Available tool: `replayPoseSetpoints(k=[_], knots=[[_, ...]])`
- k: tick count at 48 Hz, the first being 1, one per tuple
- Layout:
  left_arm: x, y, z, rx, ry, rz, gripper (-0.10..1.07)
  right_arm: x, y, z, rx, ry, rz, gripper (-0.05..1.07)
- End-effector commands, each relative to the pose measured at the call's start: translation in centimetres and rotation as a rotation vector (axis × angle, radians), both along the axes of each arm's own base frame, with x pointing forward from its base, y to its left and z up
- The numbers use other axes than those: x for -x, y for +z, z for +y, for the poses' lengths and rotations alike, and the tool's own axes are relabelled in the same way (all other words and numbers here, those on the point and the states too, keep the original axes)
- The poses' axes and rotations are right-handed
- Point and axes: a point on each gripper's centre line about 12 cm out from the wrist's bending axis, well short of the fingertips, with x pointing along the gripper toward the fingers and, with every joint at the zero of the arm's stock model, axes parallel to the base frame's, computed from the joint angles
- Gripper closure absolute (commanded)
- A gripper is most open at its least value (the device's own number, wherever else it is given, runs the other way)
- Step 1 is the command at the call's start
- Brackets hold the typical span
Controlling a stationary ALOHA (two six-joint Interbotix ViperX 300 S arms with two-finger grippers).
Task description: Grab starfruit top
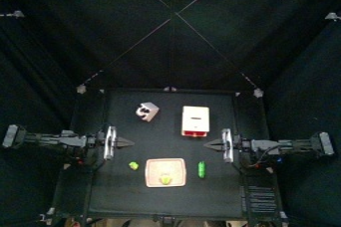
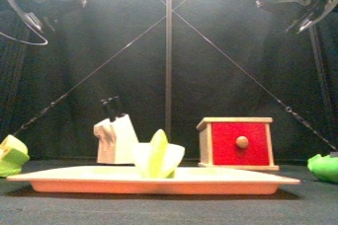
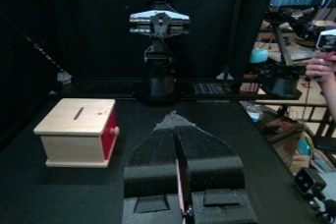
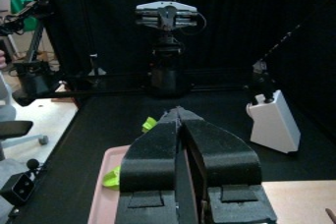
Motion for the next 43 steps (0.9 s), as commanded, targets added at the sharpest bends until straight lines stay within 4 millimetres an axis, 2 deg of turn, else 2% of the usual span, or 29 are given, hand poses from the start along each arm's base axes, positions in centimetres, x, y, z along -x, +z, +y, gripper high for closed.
replayPoseSetpoints(k=[1,12,20,34,43], knots=[[-0.6,1.4,-0.4,0.002,-0.019,-0.031,1.03,-0.3,0.1,-0.2,0.0,-0.009,-0.003,1.01],[-2.0,1.9,-1.7,0.002,-0.08,0.026,1.0,-1.5,-1.5,-0.6,-0.01,-0.025,0.057,1.01],[-4.1,1.5,-2.8,0.034,-0.114,0.191,1.0,-2.4,-2.5,-0.7,-0.019,-0.031,0.106,1.01],[-6.8,1.8,-4.7,0.199,-0.162,0.512,0.99,-2.4,-3.6,-0.8,-0.025,-0.034,0.142,1.01],[-9.0,0.4,-5.9,0.331,-0.178,0.623,0.99,-2.1,-4.6,-0.8,-0.031,-0.036,0.168,1.01]])
